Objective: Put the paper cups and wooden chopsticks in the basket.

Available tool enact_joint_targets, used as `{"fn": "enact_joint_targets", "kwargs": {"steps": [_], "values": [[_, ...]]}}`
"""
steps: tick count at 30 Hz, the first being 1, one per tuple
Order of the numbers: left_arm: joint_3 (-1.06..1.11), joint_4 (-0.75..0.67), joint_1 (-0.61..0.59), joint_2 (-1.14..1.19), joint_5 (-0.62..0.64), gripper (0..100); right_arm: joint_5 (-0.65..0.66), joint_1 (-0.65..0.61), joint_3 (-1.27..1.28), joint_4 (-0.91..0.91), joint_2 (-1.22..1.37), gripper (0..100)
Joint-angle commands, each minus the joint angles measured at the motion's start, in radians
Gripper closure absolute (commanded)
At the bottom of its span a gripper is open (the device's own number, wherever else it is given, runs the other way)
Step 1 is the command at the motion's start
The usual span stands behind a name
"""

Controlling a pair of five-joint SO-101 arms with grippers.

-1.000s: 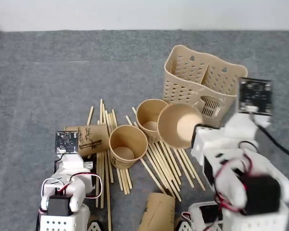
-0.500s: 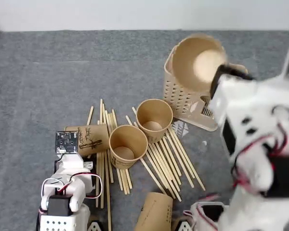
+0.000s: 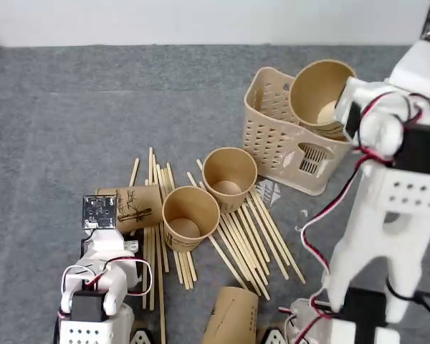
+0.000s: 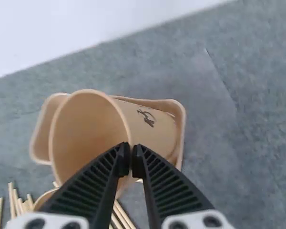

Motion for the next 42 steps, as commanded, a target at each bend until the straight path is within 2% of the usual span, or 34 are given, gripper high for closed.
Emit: {"fn": "enact_joint_targets", "kwargs": {"steps": [1,3,8,10,17,20,25,32,37,42], "values": [[-0.016,0.003,0.002,-0.017,-0.005,99,0.003,0.007,-0.008,0.021,0.008,98.9],[-0.016,0.003,0.002,-0.017,-0.005,99,0.003,0.002,-0.008,0.044,0.021,98.0],[-0.016,0.003,0.002,-0.017,-0.005,99,0.002,-0.012,-0.008,0.074,0.044,83.6],[-0.016,0.003,0.002,-0.017,-0.005,99,0.002,-0.013,-0.012,0.084,0.042,81.0],[-0.016,0.003,0.002,-0.017,-0.005,99,0.009,-0.077,-0.052,0.101,-0.018,86.1],[-0.016,0.003,0.002,-0.017,-0.005,99,0.005,-0.176,-0.046,0.168,-0.041,87.2],[-0.016,0.003,0.002,-0.017,-0.005,99,0.002,-0.314,0.017,0.173,-0.074,87.6],[-0.016,0.003,0.002,-0.017,-0.005,99,-0.127,-0.529,0.311,0.171,-0.085,87.2],[-0.016,0.003,0.002,-0.017,-0.005,99,-0.169,-0.556,0.457,0.159,-0.076,87.1],[-0.016,0.003,0.002,-0.017,-0.005,99,-0.167,-0.536,0.600,0.018,-0.074,82.4]]}}
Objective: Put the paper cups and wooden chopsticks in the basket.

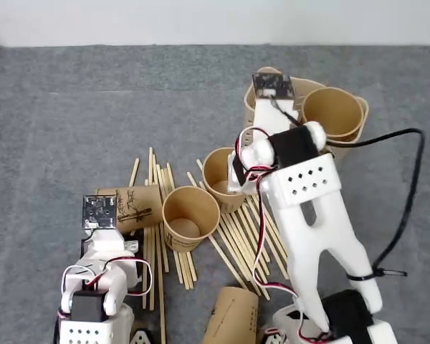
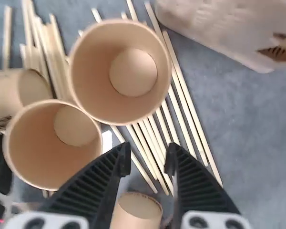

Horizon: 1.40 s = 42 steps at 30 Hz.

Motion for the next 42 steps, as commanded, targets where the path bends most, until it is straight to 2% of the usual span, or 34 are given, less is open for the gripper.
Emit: {"fn": "enact_joint_targets", "kwargs": {"steps": [1,7,14,19,21,24,32,38,42], "values": [[-0.016,0.003,0.002,-0.017,-0.005,99,-0.009,0.008,0.077,-0.107,-0.033,82.0],[-0.016,0.003,0.002,-0.017,-0.005,99,-0.009,0.004,0.210,-0.295,-0.033,82.2],[-0.016,0.003,0.002,-0.017,-0.005,99,-0.011,0.005,0.339,-0.412,-0.033,83.0],[-0.016,0.003,0.002,-0.017,-0.005,99,-0.009,0.025,0.338,-0.409,-0.047,99.8],[-0.016,0.003,0.002,-0.017,-0.005,99,-0.009,0.038,0.295,-0.369,-0.047,97.3],[-0.016,0.003,0.002,-0.017,-0.005,99,-0.009,0.042,0.178,-0.269,-0.047,99.1],[-0.016,0.003,0.002,-0.017,-0.005,99,-0.003,0.045,-0.282,0.081,-0.047,99.1],[-0.016,0.003,0.002,-0.017,-0.005,99,0.121,0.110,-0.540,0.082,-0.067,99.1],[-0.016,0.003,0.002,-0.017,-0.005,99,0.176,0.231,-0.664,0.082,-0.076,99.1]]}}
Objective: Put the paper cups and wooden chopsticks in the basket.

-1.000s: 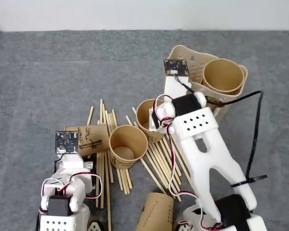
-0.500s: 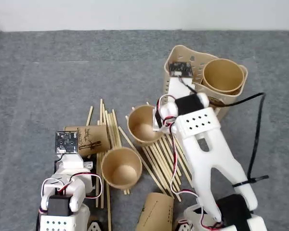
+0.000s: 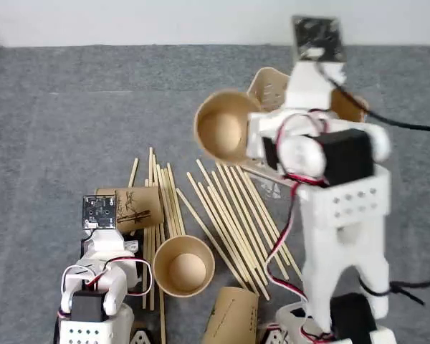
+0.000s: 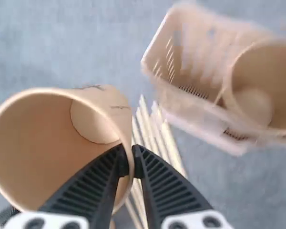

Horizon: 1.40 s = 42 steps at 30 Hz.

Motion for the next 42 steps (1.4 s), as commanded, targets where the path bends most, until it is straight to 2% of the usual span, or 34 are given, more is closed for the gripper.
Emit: {"fn": "enact_joint_targets", "kwargs": {"steps": [1,7,11,15,26,31,42], "values": [[-0.016,0.003,0.002,-0.017,-0.005,99,0.063,0.105,-0.155,0.041,-0.050,99.1],[-0.016,0.003,0.002,-0.017,-0.005,99,0.135,0.294,-0.284,0.041,-0.047,99.1],[-0.016,0.003,0.002,-0.017,-0.005,99,0.140,0.407,-0.265,0.041,-0.028,99.1],[-0.016,0.003,0.002,-0.017,-0.005,99,0.140,0.455,-0.170,0.041,0.002,99.1],[-0.016,0.003,0.002,-0.017,-0.005,99,0.138,0.455,0.014,0.041,0.065,97.9],[-0.016,0.003,0.002,-0.017,-0.005,99,0.138,0.443,0.014,0.028,0.059,79.4],[-0.016,0.003,0.002,-0.017,-0.005,99,0.132,0.389,0.014,-0.239,0.068,78.3]]}}
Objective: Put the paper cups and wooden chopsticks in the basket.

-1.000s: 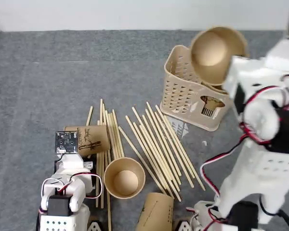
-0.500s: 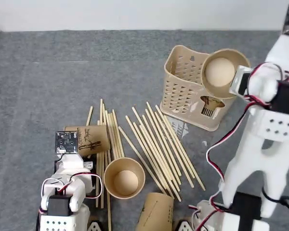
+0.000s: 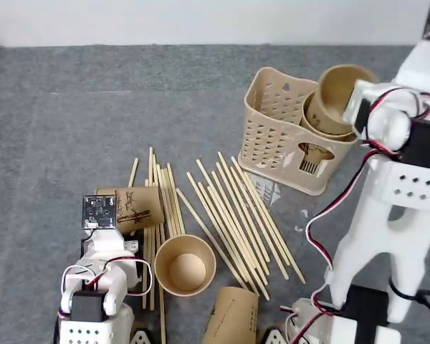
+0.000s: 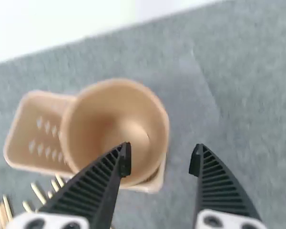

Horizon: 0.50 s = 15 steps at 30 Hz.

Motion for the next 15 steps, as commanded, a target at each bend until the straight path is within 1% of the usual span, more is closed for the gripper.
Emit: {"fn": "enact_joint_targets", "kwargs": {"steps": [1,7,10,13,15], "values": [[-0.016,0.003,0.002,-0.017,-0.005,99,0.005,-0.044,-0.005,-0.048,-0.004,78.3],[-0.016,0.003,0.002,-0.017,-0.005,99,0.005,-0.150,-0.002,-0.045,-0.004,79.0],[-0.016,0.003,0.002,-0.017,-0.005,99,0.005,-0.188,0.002,0.013,-0.012,85.8],[-0.016,0.003,0.002,-0.017,-0.005,99,0.005,-0.254,-0.006,0.142,-0.025,95.2],[-0.016,0.003,0.002,-0.017,-0.005,99,0.005,-0.306,-0.002,0.229,-0.047,99.1]]}}
